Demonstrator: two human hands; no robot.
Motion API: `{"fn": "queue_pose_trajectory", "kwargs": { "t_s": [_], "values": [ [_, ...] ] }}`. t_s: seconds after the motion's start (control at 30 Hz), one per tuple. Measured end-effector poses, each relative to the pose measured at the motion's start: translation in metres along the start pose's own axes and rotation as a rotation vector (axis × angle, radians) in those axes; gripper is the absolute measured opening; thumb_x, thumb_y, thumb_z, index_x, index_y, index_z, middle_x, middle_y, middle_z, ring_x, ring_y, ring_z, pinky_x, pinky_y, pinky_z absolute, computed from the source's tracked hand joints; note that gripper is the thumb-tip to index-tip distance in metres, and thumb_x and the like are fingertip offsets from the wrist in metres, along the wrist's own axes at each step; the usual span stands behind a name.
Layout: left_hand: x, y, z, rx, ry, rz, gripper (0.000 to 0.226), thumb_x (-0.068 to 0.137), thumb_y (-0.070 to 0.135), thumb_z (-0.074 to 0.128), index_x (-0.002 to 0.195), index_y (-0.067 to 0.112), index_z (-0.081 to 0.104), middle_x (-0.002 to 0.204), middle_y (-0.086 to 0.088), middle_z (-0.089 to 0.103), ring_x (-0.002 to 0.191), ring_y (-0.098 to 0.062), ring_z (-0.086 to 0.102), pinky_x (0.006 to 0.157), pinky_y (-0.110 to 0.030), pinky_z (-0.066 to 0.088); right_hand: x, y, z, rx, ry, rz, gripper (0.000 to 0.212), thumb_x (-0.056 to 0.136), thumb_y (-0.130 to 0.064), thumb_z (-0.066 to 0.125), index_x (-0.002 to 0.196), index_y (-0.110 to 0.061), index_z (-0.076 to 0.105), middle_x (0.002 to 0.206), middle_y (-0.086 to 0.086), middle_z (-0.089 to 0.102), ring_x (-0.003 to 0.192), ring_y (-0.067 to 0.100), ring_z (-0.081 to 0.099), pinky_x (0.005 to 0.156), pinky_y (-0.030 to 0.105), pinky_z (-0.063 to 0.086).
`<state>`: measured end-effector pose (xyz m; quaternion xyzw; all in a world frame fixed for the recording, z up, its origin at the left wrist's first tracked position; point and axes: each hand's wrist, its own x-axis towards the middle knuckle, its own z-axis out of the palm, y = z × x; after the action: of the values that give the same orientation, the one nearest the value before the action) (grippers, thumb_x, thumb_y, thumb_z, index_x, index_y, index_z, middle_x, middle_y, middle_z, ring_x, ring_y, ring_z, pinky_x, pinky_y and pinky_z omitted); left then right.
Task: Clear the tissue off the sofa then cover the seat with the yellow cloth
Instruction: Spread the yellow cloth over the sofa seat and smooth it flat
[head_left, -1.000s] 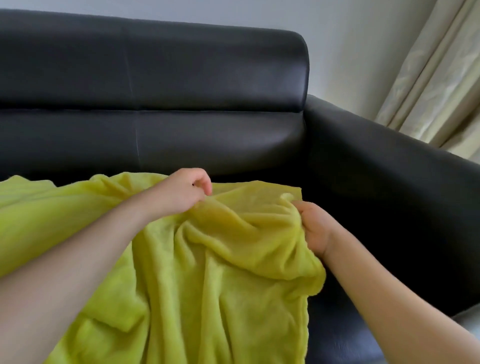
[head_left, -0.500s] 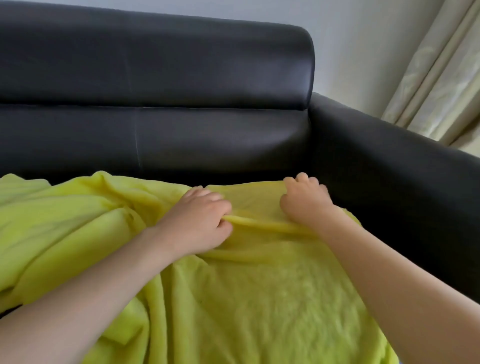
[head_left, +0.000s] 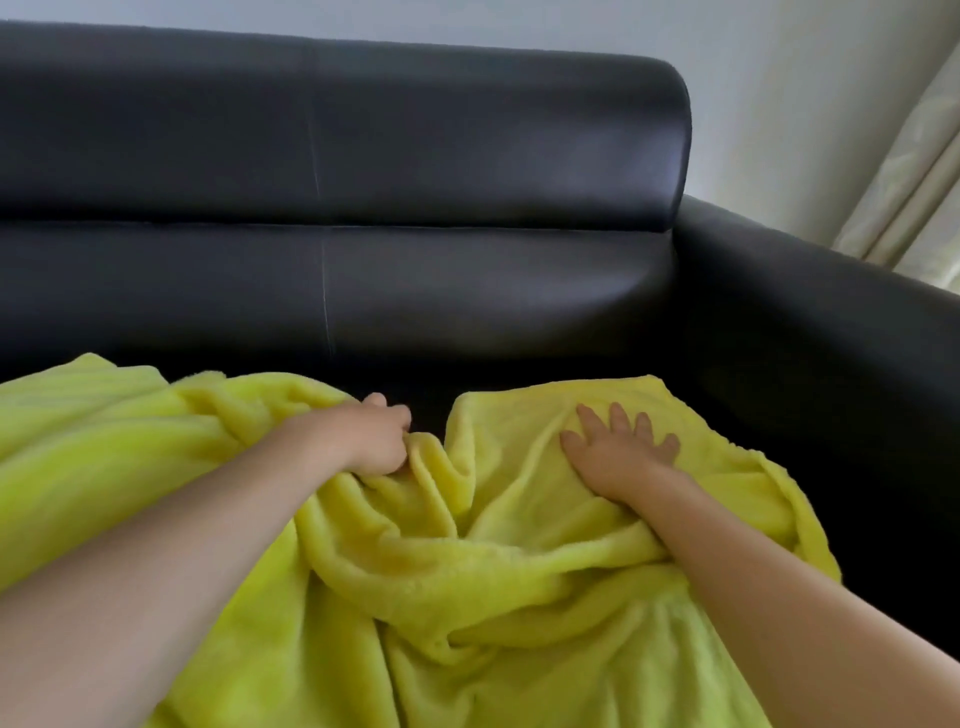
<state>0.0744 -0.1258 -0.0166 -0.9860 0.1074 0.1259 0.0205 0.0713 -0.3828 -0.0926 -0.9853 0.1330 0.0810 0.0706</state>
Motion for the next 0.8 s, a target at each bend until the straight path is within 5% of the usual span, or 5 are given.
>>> {"fn": "queue_pose_trajectory", "kwargs": {
  "t_s": [0.2, 0.4, 0.47, 0.57, 0.8],
  "values": [
    [-0.012, 0.001, -0.023, 0.301, -0.425, -0.115, 0.03, 0.085, 0.038, 0.061, 0.109, 0.019, 0.067, 0.097, 0.003, 0.064, 0.092, -0.017, 0.064, 0.085, -0.032, 0.053, 0.008, -0.007, -0.008, -0.032, -0.02, 0.051, 0.065, 0.093, -0.062, 0.014, 0.152, -0.035, 0.011, 0.162, 0.006, 0.004, 0.146, 0.039, 0.004, 0.11, 0.067, 0.007],
    [-0.011, -0.045, -0.078, 0.43, 0.695, -0.352, 0.033, 0.09, 0.021, 0.036, 0.102, 0.009, 0.064, 0.104, -0.013, 0.051, 0.1, -0.034, 0.05, 0.083, -0.038, 0.042, 0.016, -0.02, -0.009, -0.009, 0.02, 0.151, 0.065, 0.092, -0.059, 0.018, 0.15, -0.028, 0.018, 0.16, 0.013, 0.01, 0.144, 0.043, 0.007, 0.107, 0.072, 0.004],
    [0.001, -0.03, -0.064, 0.559, 0.626, -0.1, 0.031, 0.087, 0.03, 0.041, 0.107, 0.025, 0.064, 0.114, -0.006, 0.049, 0.104, -0.029, 0.048, 0.079, -0.037, 0.037, 0.017, -0.019, -0.007, 0.006, 0.036, 0.156, 0.068, 0.092, -0.062, 0.018, 0.15, -0.028, 0.018, 0.16, 0.013, 0.01, 0.144, 0.042, 0.006, 0.107, 0.072, 0.003],
    [0.016, 0.004, -0.015, 0.121, 0.441, 0.317, 0.033, 0.085, 0.039, 0.044, 0.115, 0.032, 0.057, 0.14, 0.003, 0.04, 0.129, -0.025, 0.035, 0.105, -0.038, 0.027, 0.017, -0.016, -0.005, 0.026, 0.049, 0.15, 0.069, 0.091, -0.065, 0.019, 0.151, -0.031, 0.016, 0.161, 0.009, 0.007, 0.145, 0.04, 0.003, 0.107, 0.072, 0.001],
    [0.001, -0.012, 0.071, -0.086, 0.017, 0.036, 0.075, 0.086, 0.078, 0.01, 0.15, 0.048, -0.012, 0.161, 0.014, -0.016, 0.149, -0.019, -0.013, 0.116, -0.058, 0.009, 0.022, 0.008, -0.008, 0.067, 0.011, 0.168, 0.068, 0.093, -0.065, 0.014, 0.154, -0.036, 0.005, 0.163, 0.004, -0.003, 0.147, 0.035, -0.004, 0.109, 0.071, -0.002]
  ]
}}
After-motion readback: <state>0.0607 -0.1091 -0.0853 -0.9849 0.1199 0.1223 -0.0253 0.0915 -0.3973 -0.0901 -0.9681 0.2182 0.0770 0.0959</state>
